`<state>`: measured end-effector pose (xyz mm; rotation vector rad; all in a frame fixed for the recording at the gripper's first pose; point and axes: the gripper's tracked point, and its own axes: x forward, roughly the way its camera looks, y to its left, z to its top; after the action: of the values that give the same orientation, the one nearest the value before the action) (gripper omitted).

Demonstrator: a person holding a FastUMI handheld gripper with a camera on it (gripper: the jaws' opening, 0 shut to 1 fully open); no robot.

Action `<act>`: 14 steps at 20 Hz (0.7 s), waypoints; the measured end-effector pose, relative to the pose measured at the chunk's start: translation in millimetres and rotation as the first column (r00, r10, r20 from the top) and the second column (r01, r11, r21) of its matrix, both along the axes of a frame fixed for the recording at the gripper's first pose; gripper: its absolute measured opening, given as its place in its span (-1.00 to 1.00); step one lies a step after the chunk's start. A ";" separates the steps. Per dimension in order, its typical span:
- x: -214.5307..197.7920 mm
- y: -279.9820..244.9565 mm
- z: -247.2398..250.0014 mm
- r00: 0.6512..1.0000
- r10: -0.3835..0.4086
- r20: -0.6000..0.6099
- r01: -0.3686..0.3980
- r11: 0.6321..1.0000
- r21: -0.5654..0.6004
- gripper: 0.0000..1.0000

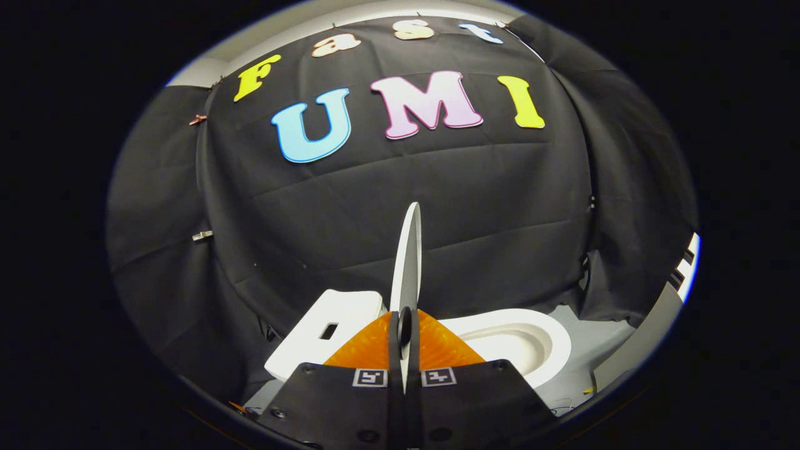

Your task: Open the toilet lid.

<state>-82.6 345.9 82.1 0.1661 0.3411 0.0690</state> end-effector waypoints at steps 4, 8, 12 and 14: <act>0.4 29.2 0.3 1.000 0.022 0.000 -0.022 1.000 0.010 -0.89; -0.1 54.3 -0.8 0.999 0.045 0.008 -0.045 0.999 -0.026 -0.90; -1.7 74.4 -3.5 0.998 0.059 0.007 -0.058 0.998 -0.035 -0.90; -2.0 83.2 -4.4 0.998 0.063 0.007 -0.062 0.997 -0.043 -0.90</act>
<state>-84.6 429.0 77.6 0.1128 0.3393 0.1242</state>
